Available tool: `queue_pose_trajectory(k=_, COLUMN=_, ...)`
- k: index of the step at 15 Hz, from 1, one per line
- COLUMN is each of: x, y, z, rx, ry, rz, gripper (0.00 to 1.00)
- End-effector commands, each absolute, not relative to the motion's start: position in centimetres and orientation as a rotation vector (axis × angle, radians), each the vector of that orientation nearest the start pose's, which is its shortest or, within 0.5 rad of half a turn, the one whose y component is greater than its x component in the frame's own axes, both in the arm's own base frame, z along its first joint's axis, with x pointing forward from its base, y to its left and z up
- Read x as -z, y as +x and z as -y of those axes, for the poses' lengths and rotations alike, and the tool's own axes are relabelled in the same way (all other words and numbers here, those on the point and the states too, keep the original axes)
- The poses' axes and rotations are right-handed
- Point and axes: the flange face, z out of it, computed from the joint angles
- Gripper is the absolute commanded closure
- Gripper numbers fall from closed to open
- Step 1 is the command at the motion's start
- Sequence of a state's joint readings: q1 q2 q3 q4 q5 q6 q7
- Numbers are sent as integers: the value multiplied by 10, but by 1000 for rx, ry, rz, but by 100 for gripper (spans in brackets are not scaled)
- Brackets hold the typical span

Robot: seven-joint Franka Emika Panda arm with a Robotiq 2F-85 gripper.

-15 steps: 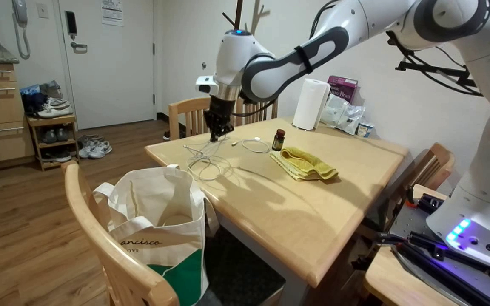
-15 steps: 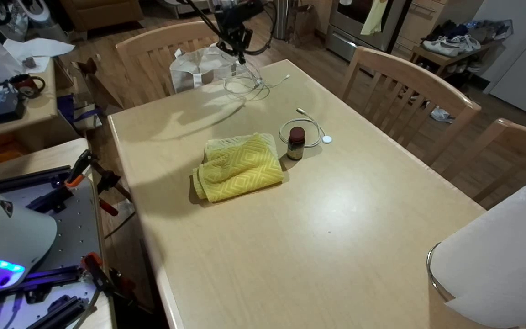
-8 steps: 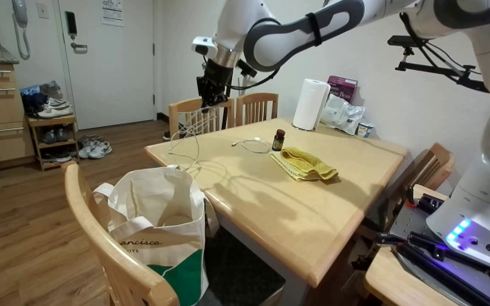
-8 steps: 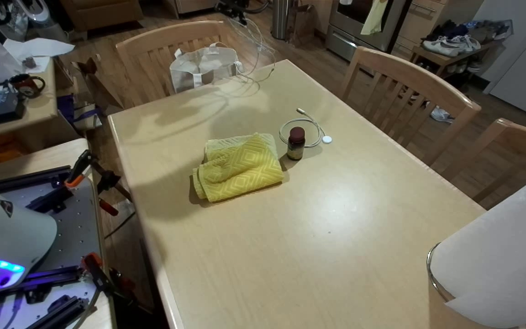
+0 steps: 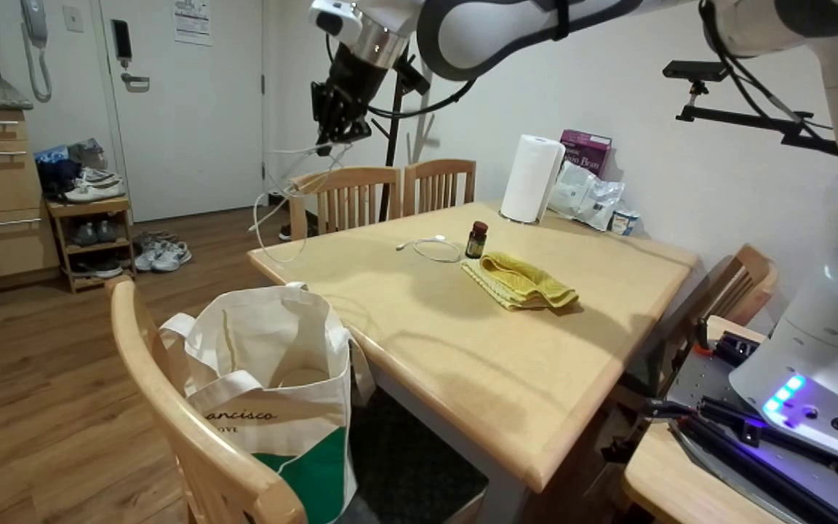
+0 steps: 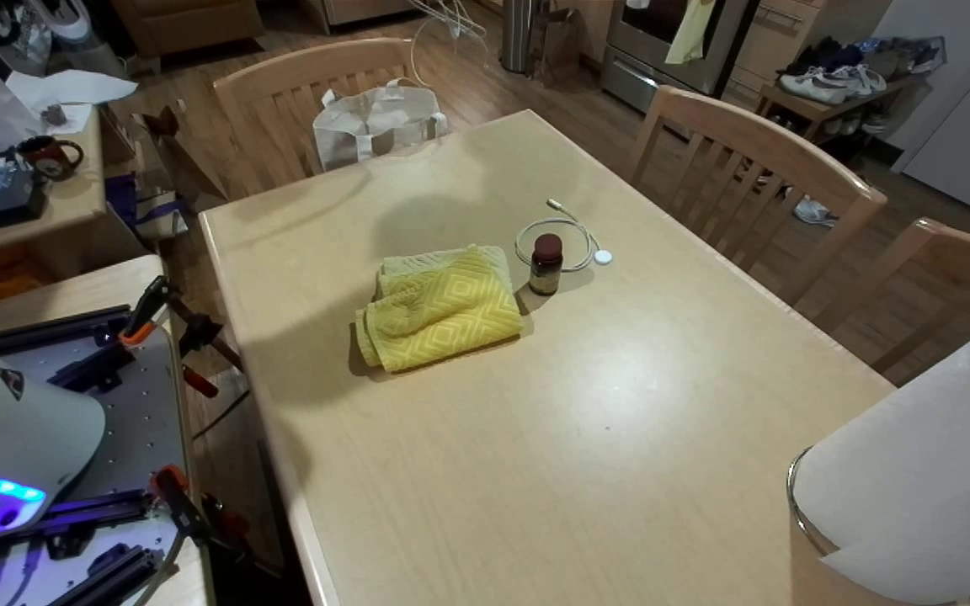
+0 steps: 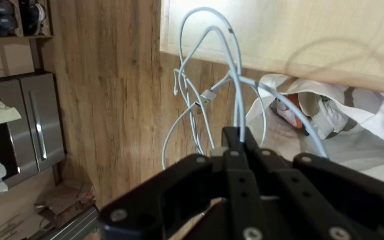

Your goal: Put the white cable on the left side of the table inside the bag on the chair

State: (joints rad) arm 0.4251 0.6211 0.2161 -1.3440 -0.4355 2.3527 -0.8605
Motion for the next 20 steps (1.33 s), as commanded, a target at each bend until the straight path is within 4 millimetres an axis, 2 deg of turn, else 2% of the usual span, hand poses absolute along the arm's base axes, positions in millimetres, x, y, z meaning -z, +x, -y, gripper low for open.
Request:
queue_pose_trajectory(k=1, x=-425, y=620, z=-444, rx=-551, ry=1789, rz=-2156, gripper=97)
queue_pose_trajectory(k=5, x=-410, y=594, z=-478, rx=-529, ry=1731, rz=-2254, gripper=97)
queue_pose_trajectory(k=9, x=-380, y=571, z=-500, rx=-448, ry=1681, rz=-2342, gripper=97)
queue_pose_trajectory(k=16, x=-305, y=559, z=-498, rx=-254, ry=1716, rz=-2436, gripper=97)
queue_pose_trajectory(k=20, x=-280, y=547, z=-501, rx=-196, ry=1669, rz=-2546, gripper=97)
